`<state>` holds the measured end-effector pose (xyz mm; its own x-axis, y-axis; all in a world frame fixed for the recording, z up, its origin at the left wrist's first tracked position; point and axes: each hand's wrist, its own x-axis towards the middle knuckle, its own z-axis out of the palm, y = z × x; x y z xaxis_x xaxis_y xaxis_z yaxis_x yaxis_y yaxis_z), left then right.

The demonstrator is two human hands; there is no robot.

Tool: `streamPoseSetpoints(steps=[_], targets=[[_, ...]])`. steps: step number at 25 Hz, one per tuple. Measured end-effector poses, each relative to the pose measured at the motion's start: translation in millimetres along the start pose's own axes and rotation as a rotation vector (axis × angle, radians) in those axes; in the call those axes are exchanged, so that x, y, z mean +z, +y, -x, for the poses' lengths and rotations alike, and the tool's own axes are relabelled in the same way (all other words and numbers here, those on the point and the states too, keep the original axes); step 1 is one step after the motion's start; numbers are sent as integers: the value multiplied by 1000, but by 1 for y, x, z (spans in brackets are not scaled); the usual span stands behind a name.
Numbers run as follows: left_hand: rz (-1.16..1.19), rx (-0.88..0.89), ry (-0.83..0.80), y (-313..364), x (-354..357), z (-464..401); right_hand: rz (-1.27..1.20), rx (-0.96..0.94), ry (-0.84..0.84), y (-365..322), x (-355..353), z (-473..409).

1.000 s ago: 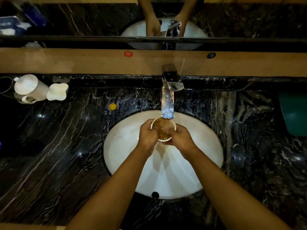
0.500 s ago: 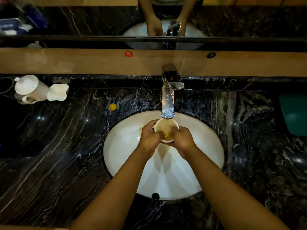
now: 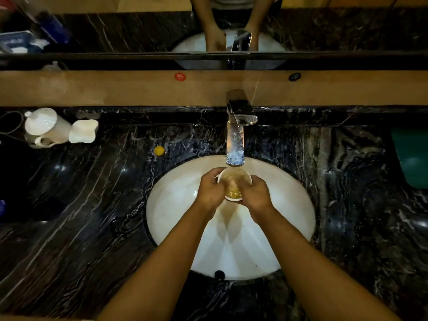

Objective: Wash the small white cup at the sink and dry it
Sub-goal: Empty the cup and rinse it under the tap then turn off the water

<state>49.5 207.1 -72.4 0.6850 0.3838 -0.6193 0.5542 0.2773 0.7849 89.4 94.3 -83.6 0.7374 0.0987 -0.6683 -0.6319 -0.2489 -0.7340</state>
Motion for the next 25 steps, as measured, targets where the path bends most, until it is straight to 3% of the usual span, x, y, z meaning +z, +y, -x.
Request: streamPoseSetpoints(steps=[3, 9, 14, 16, 21, 23, 25], targets=[[72, -36, -121, -3, -6, 2, -1, 33, -31, -4, -4, -6], [17, 41, 108, -6, -3, -1, -118, 30, -233, 1, -9, 5], [56, -4, -68, -8, -5, 6, 222, -127, -19, -2, -7, -1], [105, -39, -142, -9, -7, 7, 215, -117, -9, -6, -9, -1], [95, -28, 103, -13, -2, -2, -102, 22, -291, -5, -17, 9], [97, -18, 104, -15, 0, -4, -70, 21, -261, -3, -18, 10], [33, 3, 69, -16, 0, -4, 119, -63, -149, -3, -21, 6]])
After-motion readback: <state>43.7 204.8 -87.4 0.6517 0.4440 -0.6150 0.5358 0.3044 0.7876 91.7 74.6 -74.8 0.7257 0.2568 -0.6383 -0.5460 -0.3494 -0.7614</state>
